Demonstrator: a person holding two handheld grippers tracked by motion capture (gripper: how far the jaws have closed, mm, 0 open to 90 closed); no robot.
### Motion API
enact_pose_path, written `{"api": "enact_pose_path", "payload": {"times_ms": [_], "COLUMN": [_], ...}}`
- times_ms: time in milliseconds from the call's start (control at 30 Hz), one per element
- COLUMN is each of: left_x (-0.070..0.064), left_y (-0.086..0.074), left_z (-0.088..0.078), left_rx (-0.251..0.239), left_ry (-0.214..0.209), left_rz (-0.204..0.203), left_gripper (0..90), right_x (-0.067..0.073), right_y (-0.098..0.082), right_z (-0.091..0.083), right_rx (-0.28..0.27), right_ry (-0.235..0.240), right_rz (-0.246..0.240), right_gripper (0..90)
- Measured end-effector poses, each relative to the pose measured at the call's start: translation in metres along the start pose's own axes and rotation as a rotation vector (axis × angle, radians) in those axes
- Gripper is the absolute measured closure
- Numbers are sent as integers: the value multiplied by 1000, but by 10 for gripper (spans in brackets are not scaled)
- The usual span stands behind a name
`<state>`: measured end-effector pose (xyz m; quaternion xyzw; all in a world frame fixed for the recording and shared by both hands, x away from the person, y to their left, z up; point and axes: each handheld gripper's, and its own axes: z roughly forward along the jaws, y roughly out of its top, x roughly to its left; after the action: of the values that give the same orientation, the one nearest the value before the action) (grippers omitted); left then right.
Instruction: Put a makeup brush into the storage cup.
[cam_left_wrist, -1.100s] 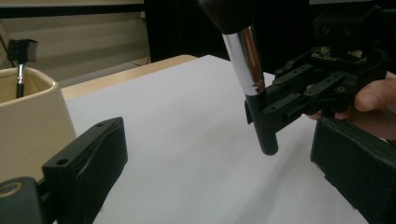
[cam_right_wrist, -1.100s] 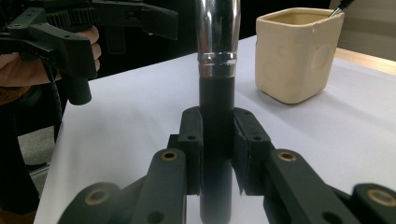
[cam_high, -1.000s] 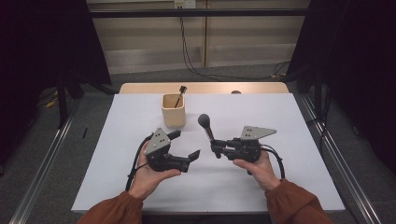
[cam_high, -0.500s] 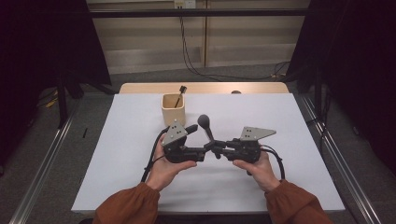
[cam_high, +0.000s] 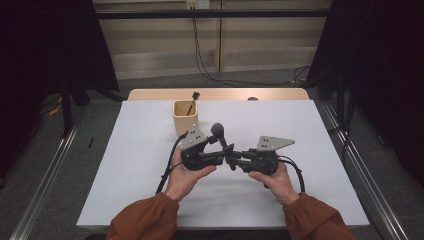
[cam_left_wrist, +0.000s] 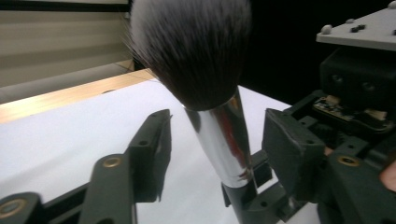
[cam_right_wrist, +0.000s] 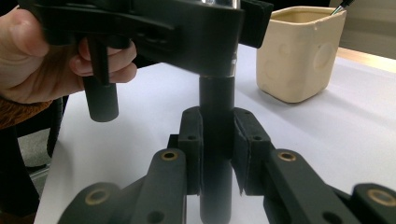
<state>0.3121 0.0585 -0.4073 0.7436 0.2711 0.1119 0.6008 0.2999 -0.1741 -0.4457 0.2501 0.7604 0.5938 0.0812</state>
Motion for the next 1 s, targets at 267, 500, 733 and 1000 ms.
{"api": "enact_pose_path", "payload": {"times_ms": [267, 500, 733, 1000], "left_x": [3, 4, 3, 2], "left_y": [1, 0, -1, 0], "left_z": [-3, -2, -2, -3], "left_rx": [2, 2, 4, -10], "left_ry": [-16, -31, -49, -64], "left_rz": [-20, -37, -40, -35], "left_gripper": [565, 652, 672, 693], "right_x": [0, 1, 1, 2], "right_y": [-1, -4, -6, -6], "right_z": [0, 3, 4, 5], "right_rx": [0, 0, -2, -22], "right_ry": [-2, 6, 10, 17], "right_rz": [1, 10, 18, 36], "right_gripper": [759, 759, 759, 752]}}
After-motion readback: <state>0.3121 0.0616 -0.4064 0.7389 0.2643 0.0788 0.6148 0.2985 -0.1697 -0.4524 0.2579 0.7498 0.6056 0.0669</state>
